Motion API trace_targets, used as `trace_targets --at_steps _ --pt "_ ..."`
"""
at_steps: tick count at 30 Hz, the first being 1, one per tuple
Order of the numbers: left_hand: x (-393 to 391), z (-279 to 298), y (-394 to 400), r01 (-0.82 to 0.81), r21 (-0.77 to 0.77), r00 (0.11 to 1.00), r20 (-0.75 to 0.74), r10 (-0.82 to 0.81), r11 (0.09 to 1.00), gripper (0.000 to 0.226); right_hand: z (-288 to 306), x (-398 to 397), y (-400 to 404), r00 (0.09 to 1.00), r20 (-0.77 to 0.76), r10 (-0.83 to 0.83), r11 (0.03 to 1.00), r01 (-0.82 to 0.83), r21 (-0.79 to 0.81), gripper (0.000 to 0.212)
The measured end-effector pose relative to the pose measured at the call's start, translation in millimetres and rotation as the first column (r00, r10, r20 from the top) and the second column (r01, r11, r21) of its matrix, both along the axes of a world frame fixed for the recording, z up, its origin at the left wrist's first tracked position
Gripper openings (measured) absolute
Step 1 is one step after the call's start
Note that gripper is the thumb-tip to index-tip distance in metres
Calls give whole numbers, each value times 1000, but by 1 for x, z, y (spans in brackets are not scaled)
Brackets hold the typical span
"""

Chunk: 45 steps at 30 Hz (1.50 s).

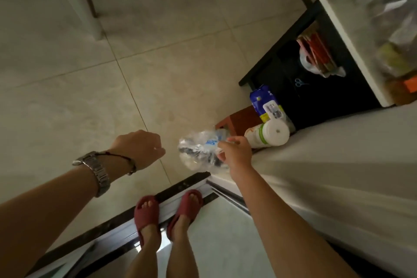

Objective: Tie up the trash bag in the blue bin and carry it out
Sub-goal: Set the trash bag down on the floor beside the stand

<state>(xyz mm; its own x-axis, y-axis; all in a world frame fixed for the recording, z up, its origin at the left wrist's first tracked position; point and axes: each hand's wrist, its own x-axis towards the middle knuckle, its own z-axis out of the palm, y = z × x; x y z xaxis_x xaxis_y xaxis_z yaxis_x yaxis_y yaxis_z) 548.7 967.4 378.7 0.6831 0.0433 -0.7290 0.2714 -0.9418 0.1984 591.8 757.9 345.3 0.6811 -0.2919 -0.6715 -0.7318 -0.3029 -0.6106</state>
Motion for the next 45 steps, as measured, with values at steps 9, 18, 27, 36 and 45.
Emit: trace_targets --at_steps 9,18,27,36,45 --pt "28 -106 -21 53 -28 998 -19 -54 998 32 -109 26 -11 839 -354 -413 835 505 221 7" --pt "32 -196 -25 147 -43 987 -65 -150 988 30 -217 42 -26 807 -302 -507 798 572 188 5" --pt "44 -242 -37 154 -80 986 -46 -158 985 28 -280 69 -60 777 -90 -623 780 625 0 40" --pt "47 -242 -38 180 -112 979 -81 -189 977 29 -281 70 -68 752 32 -659 751 660 -31 56" --pt "48 -217 -23 207 -64 976 -57 -210 976 25 -247 62 -57 865 -7 -501 834 481 -270 56"
